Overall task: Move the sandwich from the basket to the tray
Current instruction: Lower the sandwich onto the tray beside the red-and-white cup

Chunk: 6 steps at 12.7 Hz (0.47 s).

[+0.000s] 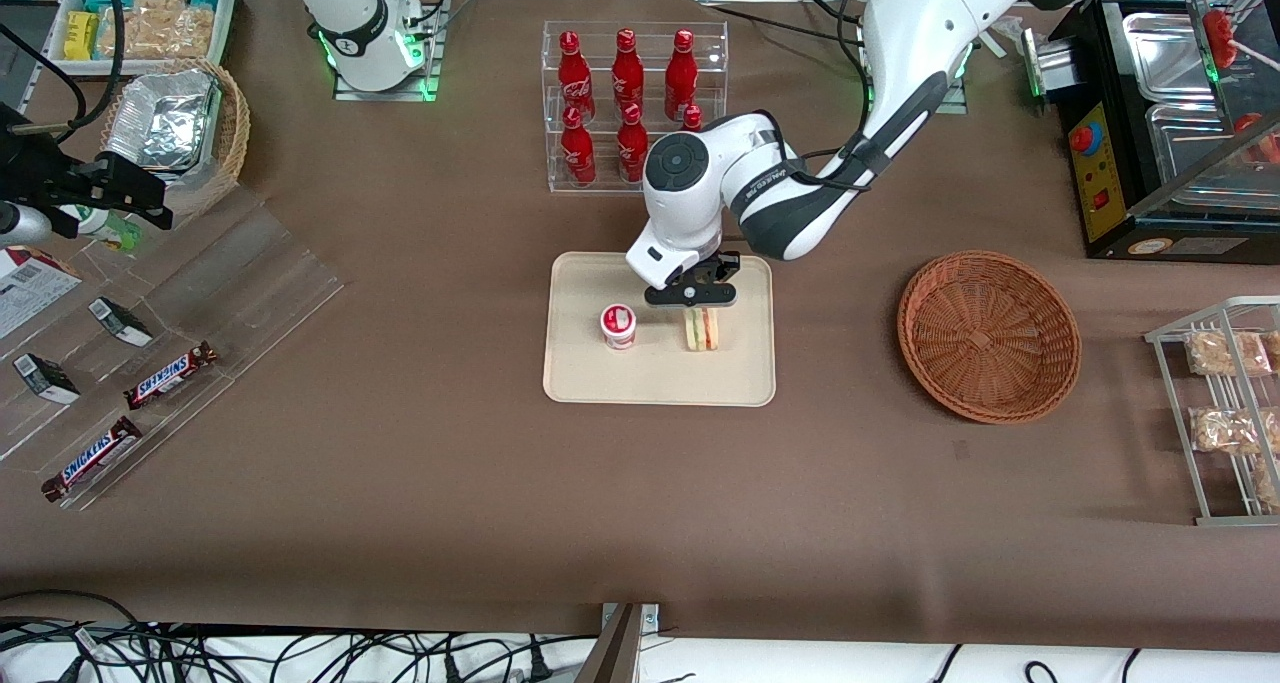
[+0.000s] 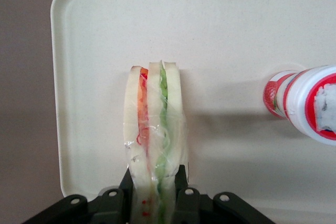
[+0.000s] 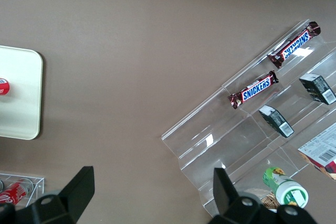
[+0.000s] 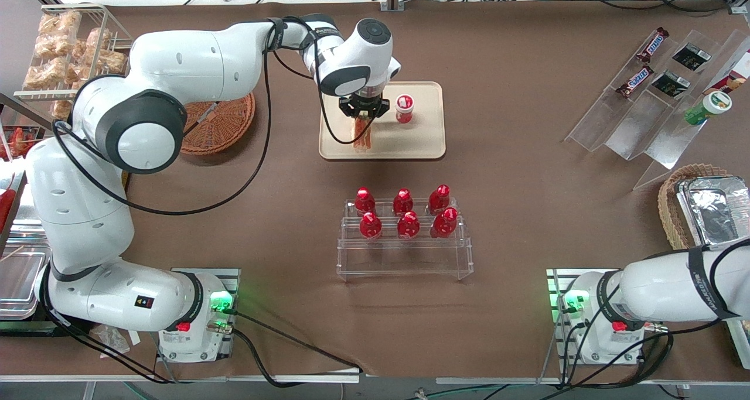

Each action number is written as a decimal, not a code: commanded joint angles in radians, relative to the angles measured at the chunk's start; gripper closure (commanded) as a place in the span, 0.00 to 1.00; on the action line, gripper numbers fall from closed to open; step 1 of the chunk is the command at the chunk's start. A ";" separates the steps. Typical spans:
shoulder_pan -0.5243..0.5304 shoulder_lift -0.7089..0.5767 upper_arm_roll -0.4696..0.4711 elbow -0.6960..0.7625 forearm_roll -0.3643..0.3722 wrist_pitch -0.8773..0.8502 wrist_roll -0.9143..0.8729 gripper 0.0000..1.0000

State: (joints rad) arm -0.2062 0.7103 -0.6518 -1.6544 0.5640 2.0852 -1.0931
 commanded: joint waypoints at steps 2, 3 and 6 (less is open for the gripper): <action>-0.022 0.029 0.006 0.034 0.057 0.013 -0.036 0.67; -0.022 0.035 0.006 0.033 0.062 0.016 -0.043 0.67; -0.022 0.037 0.012 0.033 0.076 0.016 -0.045 0.68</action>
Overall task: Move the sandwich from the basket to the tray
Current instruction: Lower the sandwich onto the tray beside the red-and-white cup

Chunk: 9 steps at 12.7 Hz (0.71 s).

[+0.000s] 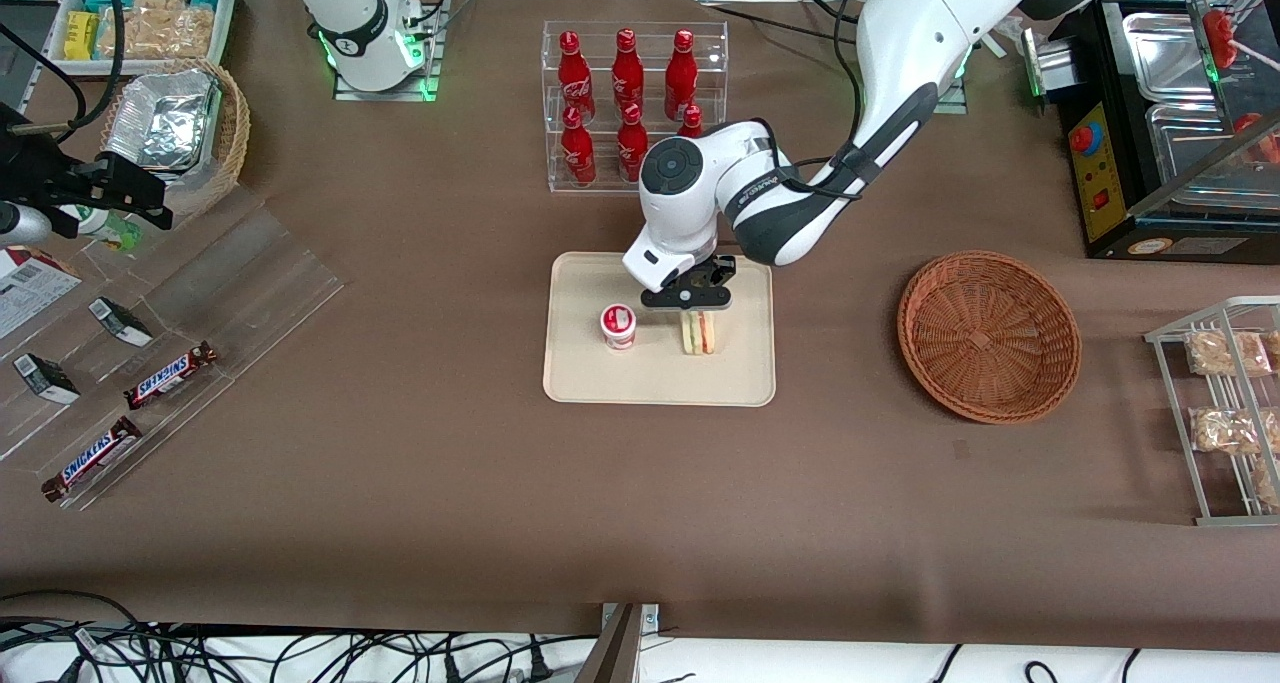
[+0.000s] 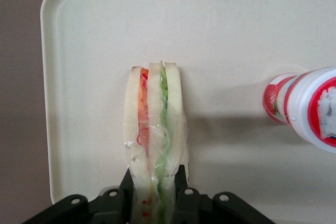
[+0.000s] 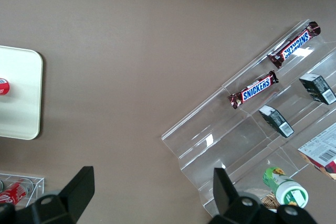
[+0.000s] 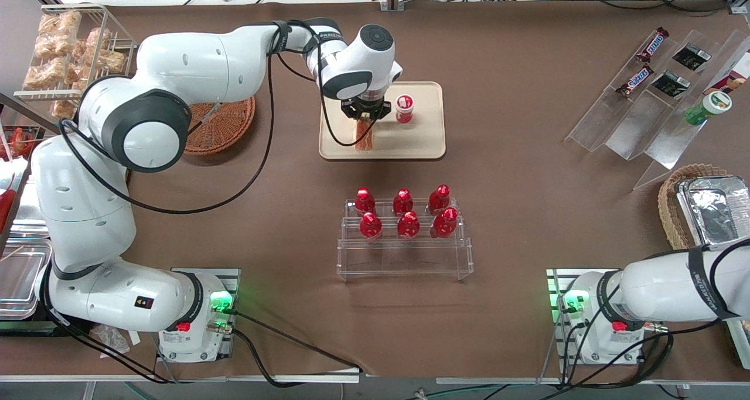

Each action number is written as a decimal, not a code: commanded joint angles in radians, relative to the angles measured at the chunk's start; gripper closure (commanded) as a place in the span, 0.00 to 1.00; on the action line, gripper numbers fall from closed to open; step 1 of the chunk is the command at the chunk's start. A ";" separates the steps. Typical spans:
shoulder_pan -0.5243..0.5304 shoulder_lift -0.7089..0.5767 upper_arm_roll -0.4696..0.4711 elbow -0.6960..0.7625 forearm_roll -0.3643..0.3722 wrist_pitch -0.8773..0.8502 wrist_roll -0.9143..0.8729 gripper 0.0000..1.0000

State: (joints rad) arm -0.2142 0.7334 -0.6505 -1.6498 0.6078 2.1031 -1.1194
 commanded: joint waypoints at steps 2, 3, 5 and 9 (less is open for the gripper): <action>-0.014 0.014 0.011 0.027 0.032 0.000 -0.020 0.68; -0.014 0.014 0.011 0.027 0.032 -0.002 -0.020 0.68; -0.014 0.015 0.012 0.027 0.032 -0.002 -0.020 0.68; -0.011 0.018 0.012 0.031 0.032 0.000 -0.019 0.10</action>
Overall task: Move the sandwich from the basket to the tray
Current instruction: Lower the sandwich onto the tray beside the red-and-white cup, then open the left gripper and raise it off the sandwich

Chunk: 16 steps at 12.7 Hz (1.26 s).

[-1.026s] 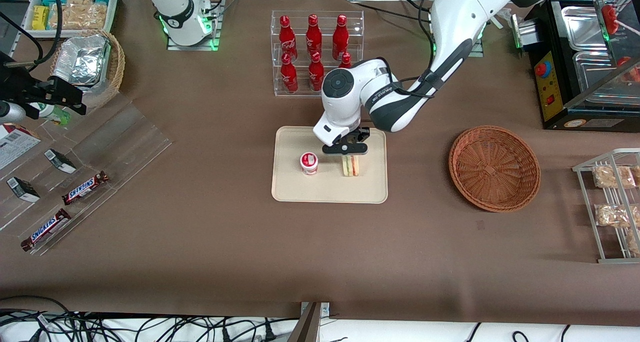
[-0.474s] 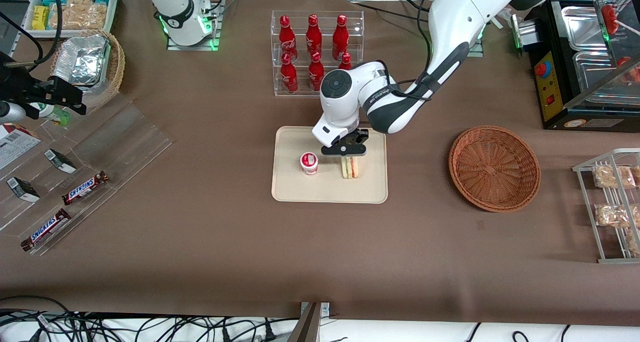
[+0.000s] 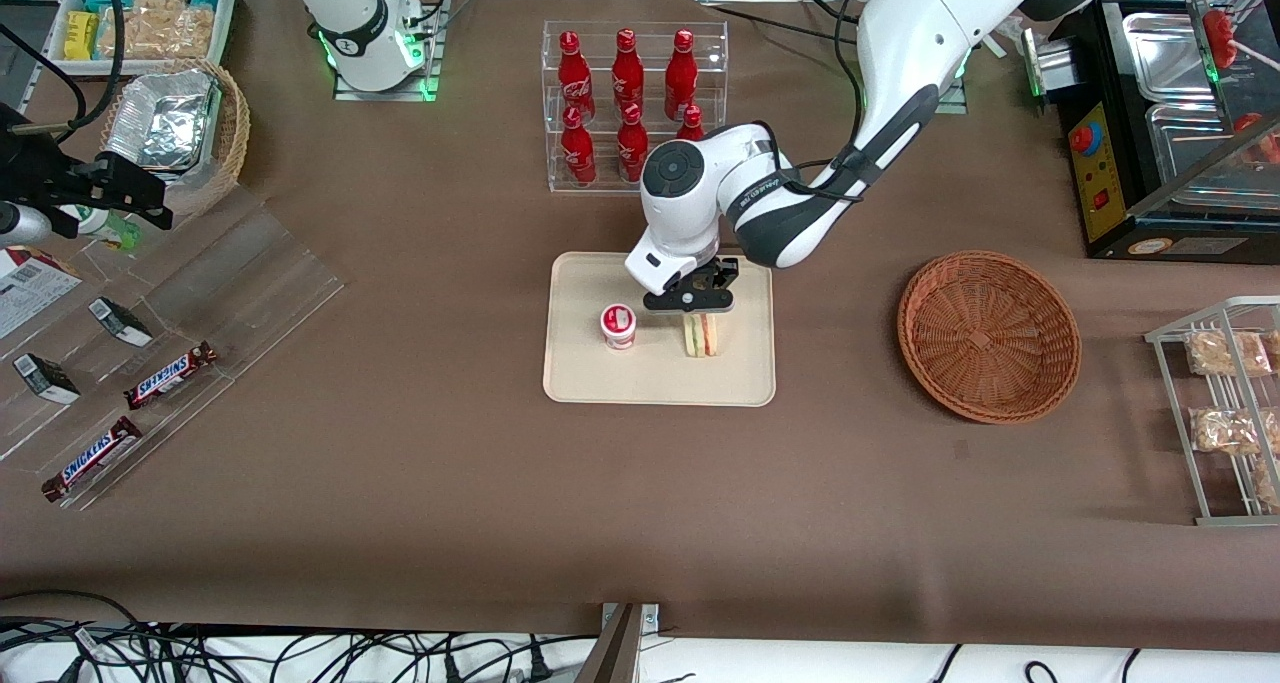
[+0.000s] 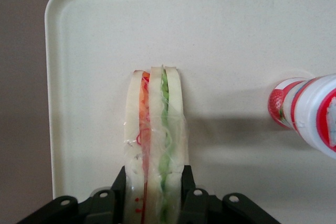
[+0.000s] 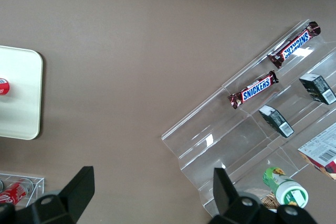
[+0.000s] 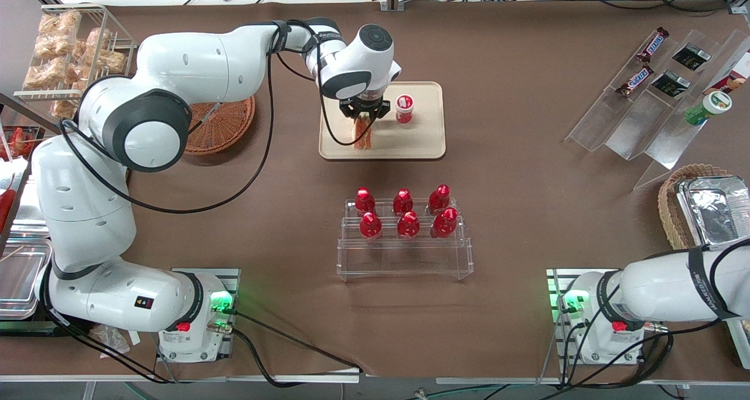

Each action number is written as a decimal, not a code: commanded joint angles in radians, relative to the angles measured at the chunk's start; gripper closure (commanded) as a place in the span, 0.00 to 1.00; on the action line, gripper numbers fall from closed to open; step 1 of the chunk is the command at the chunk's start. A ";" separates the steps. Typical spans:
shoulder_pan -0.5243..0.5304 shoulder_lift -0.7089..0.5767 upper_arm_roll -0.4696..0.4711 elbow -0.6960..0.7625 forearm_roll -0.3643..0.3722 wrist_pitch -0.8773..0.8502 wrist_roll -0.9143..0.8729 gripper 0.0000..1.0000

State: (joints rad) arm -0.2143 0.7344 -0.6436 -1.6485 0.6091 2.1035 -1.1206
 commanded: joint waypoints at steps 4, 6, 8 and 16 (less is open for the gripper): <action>-0.004 0.005 0.001 0.032 0.024 -0.010 -0.016 0.00; 0.003 -0.018 -0.002 0.033 0.014 -0.017 -0.016 0.00; 0.015 -0.056 -0.013 0.039 -0.020 -0.086 -0.012 0.00; 0.114 -0.242 -0.013 0.098 -0.268 -0.195 0.177 0.00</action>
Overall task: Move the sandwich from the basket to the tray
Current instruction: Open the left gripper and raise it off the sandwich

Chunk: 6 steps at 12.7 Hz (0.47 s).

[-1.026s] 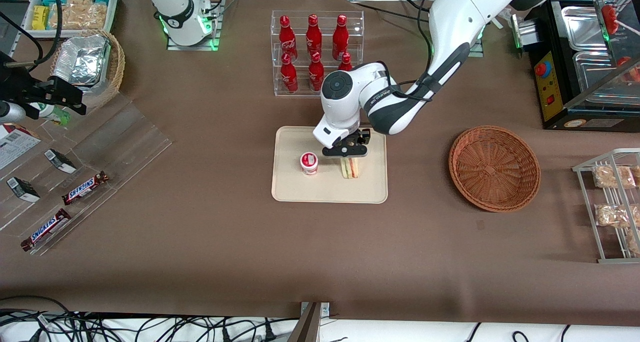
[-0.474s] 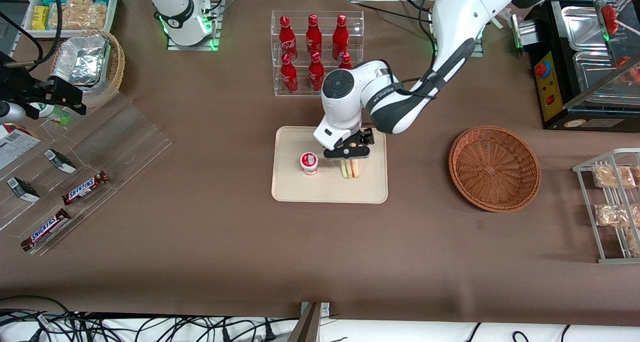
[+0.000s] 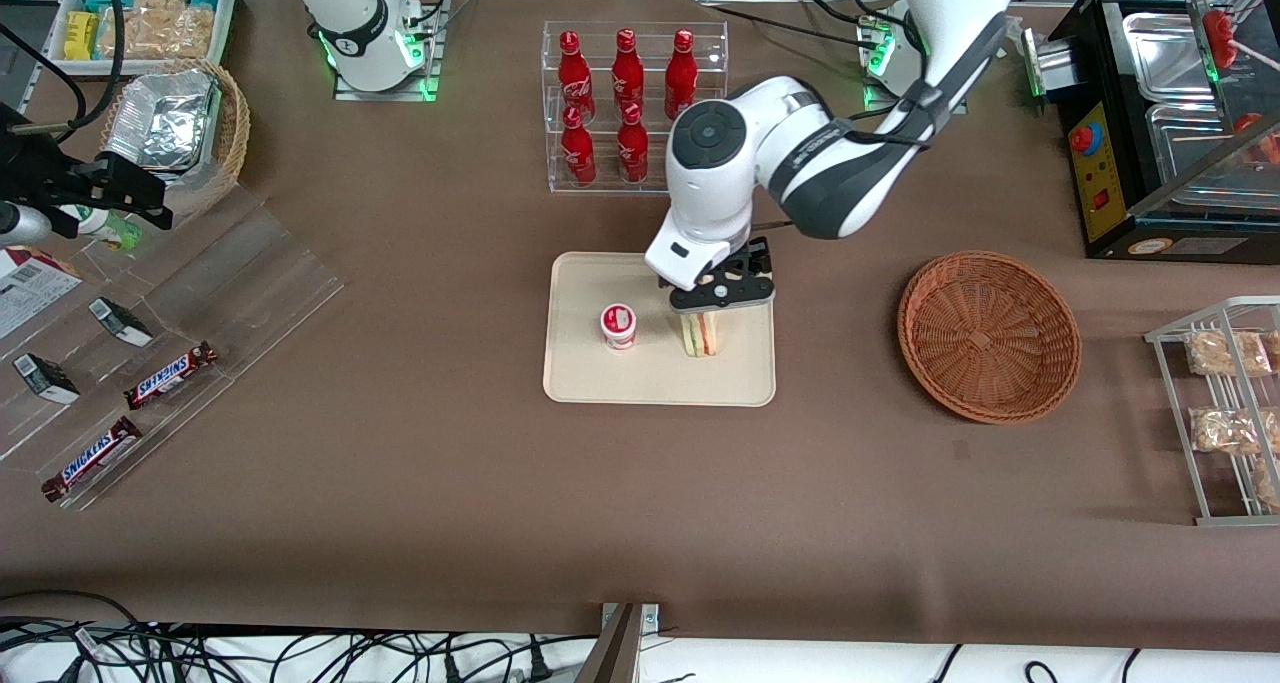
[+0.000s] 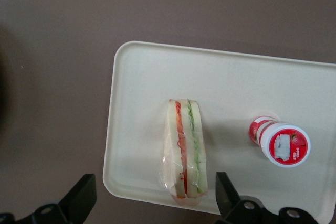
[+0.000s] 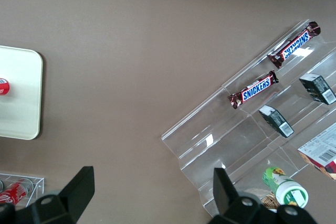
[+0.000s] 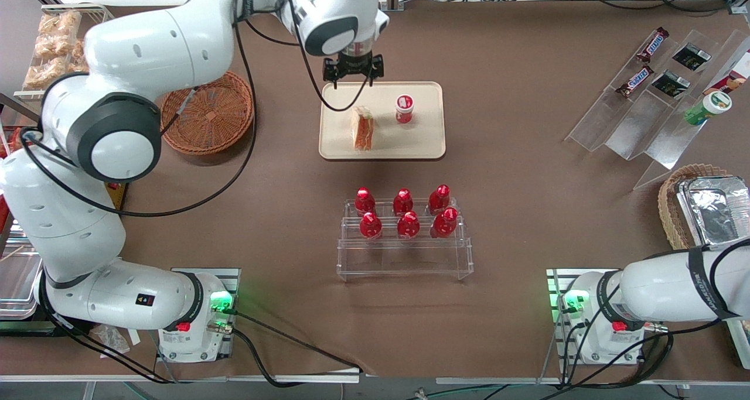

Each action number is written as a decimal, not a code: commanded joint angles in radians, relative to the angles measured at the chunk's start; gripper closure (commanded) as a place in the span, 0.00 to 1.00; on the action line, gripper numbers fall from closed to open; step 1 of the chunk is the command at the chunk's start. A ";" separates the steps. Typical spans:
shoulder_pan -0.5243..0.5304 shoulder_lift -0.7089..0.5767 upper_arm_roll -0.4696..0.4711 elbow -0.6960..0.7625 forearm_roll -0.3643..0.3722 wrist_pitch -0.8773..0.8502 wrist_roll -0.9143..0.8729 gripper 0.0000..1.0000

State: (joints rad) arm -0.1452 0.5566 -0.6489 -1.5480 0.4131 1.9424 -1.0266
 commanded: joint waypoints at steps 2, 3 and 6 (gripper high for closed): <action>0.105 -0.124 -0.009 -0.001 -0.138 -0.086 0.178 0.00; 0.131 -0.151 -0.008 -0.001 -0.170 -0.107 0.224 0.00; 0.219 -0.188 -0.006 0.052 -0.212 -0.202 0.336 0.00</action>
State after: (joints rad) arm 0.0317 0.3946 -0.6490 -1.5286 0.2373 1.8095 -0.7663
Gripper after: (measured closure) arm 0.000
